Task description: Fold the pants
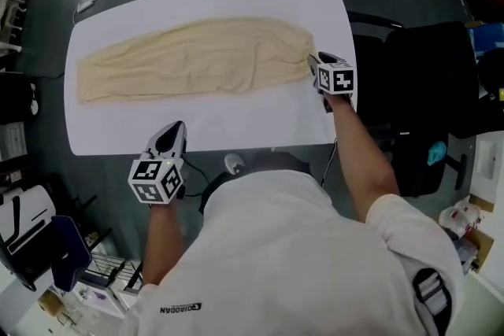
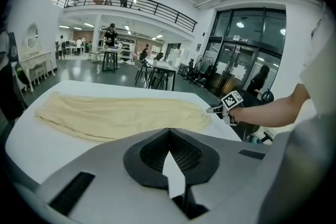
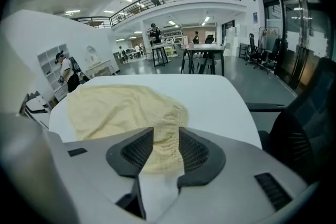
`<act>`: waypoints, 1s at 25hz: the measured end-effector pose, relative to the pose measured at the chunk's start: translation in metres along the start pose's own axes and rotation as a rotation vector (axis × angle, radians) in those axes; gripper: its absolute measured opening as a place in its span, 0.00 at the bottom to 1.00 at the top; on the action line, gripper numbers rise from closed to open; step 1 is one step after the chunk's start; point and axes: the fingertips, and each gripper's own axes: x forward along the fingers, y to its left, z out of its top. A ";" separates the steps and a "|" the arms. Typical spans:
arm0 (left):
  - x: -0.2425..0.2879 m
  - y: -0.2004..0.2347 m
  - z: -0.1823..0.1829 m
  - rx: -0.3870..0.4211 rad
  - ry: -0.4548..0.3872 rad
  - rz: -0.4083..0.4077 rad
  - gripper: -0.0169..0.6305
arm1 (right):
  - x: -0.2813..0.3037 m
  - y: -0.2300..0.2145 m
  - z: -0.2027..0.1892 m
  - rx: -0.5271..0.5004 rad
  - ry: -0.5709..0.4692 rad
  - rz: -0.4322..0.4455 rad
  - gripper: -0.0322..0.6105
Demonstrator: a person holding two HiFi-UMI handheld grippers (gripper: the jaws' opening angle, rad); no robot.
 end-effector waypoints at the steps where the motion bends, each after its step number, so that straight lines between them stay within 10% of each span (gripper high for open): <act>1: 0.003 -0.001 0.000 -0.003 0.008 0.008 0.06 | 0.009 -0.002 -0.001 -0.003 0.022 0.011 0.33; 13: 0.034 -0.019 0.007 -0.022 0.048 0.047 0.06 | 0.053 -0.019 -0.013 0.012 0.085 -0.060 0.43; 25: 0.064 -0.062 0.022 0.071 0.092 -0.018 0.06 | 0.056 -0.012 -0.013 -0.043 0.078 -0.051 0.18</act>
